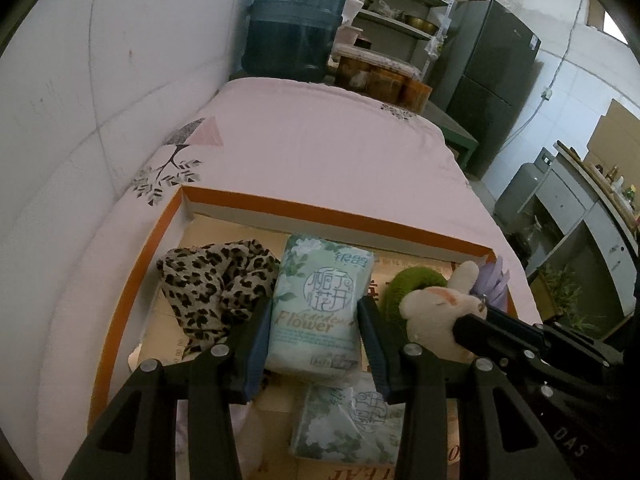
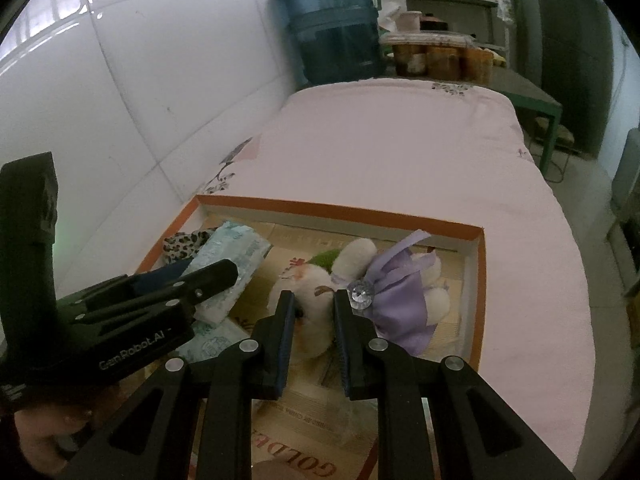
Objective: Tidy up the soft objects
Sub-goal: 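Lower the tissue pack with the left tool while the right tool lowers the plush into the tray, then open both tools to release the items and withdraw from the tray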
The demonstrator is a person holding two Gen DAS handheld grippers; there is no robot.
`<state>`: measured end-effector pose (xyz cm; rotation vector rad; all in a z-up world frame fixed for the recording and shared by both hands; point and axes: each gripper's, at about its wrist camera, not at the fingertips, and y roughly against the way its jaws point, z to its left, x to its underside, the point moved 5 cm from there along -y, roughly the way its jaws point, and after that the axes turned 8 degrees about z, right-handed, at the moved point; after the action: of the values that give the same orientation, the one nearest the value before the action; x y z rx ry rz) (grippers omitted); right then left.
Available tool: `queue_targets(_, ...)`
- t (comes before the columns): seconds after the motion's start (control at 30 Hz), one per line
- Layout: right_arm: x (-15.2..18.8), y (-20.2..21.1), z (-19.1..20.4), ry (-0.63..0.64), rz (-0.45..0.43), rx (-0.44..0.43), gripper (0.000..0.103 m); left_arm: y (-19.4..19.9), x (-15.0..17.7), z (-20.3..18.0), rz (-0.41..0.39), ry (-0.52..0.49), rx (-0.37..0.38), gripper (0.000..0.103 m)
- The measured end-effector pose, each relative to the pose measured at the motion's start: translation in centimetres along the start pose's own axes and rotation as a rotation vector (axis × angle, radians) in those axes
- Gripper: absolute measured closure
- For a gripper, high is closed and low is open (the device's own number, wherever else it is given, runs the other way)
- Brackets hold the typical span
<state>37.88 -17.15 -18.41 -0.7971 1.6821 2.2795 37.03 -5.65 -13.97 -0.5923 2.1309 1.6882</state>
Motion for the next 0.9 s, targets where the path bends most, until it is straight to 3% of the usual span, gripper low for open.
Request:
queue_targets(0.4, 0.3, 0.5, -0.1, -0.018, -0.009, -0.036, 0.075, -0.1, 0.1, 0.5, 0.004, 0.019, 0.035, 0.053)
queue_targets(0.57, 0.3, 0.7, 0.1, -0.017, -0.012, -0.036, 0.051, 0.5, 0.0, 0.4, -0.017, 0.022, 0.038, 0.049)
queue_targets(0.9, 0.7, 1.8, 0.2, -0.028, -0.031, -0.027, 0.047, 2.7, -0.3, 0.7, -0.083, 0.042, 0.061, 0.047)
